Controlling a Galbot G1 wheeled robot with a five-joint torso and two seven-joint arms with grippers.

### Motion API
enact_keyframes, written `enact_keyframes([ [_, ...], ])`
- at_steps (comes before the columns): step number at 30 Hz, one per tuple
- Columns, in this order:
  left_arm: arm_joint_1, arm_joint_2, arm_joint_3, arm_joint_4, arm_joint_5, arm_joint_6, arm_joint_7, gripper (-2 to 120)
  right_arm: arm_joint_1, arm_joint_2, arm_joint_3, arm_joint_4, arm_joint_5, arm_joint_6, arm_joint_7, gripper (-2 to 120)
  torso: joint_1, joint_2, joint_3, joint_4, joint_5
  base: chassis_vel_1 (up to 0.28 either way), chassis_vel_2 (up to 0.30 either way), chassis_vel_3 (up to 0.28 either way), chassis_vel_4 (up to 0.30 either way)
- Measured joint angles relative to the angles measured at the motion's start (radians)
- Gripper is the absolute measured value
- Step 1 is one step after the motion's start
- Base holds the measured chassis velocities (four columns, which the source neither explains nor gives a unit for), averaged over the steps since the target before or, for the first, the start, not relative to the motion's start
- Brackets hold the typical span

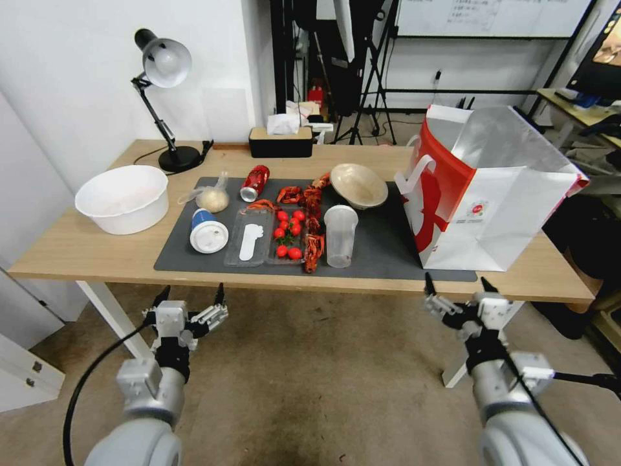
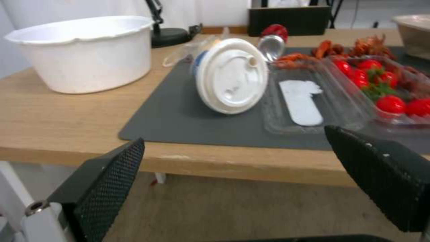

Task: Pick up the trash from the table and place it into the takeout bag.

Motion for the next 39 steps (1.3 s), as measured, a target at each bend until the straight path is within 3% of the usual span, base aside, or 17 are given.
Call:
enact_keyframes([
  [4,0.000,-0.002,-0.006,0.012,-0.004,-0.028,-0.006,100,0.019,-0.029,-0.020,-0.009,0.065,0.020,0.025,100,0.000,0.000,0.000,-0.0005,-0.0003,0.000,0.000,0.000,0.000],
  [8,0.008,-0.003,-0.021,0.022,0.007,-0.088,0.002,100,0.057,-0.085,-0.128,-0.034,0.161,0.071,0.053,100,0.000,0.000,0.000,-0.0001,0.0001,0.000,0.000,0.000,0.000],
  [19,0.005,0.000,-0.038,0.026,0.011,-0.102,0.020,100,0.211,-0.151,-0.296,-0.121,0.297,0.085,0.120,100,0.000,0.000,0.000,-0.0004,-0.0002,0.000,0.000,0.000,0.000],
  [24,0.007,-0.002,-0.038,0.027,0.015,-0.102,0.021,100,0.270,-0.160,-0.341,-0.151,0.335,0.081,0.147,100,0.000,0.000,0.000,0.0001,0.0000,0.000,0.000,0.000,0.000],
  [32,0.014,-0.012,-0.046,0.019,0.025,-0.104,0.022,100,0.440,-0.148,-0.487,-0.251,0.442,0.015,0.297,100,0.000,0.000,0.000,0.0000,-0.0001,0.000,0.000,0.000,0.000],
  [39,0.018,-0.014,-0.058,0.018,0.025,-0.115,0.022,100,0.504,-0.125,-0.548,-0.305,0.456,-0.019,0.358,100,0.000,0.000,0.000,0.0001,0.0000,0.000,0.000,0.000,0.000],
])
